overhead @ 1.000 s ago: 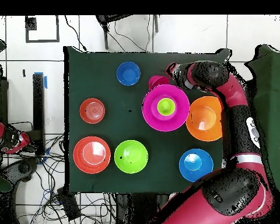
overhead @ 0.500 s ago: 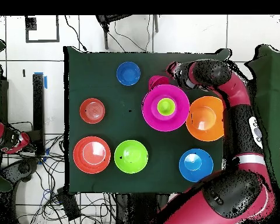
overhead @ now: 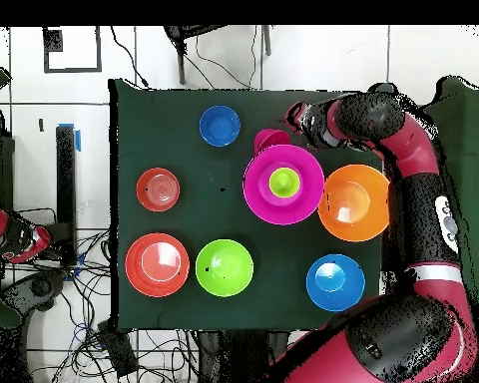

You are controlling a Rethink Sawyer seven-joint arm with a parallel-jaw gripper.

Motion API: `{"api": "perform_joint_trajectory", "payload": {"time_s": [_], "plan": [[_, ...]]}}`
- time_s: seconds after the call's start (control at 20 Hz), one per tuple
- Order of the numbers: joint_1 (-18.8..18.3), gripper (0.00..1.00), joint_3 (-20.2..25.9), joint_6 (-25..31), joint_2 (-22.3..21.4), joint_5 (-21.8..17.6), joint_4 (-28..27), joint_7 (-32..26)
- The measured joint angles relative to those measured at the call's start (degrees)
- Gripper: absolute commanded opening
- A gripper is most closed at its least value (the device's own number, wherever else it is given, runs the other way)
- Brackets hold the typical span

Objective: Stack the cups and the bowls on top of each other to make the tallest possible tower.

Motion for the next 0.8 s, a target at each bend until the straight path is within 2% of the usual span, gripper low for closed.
{"api": "perform_joint_trajectory", "payload": {"time_s": [0.8], "plan": [[0.8, 1.00, 0.0, -0.1, 2.3, 0.0, 0.1, 0.0]]}}
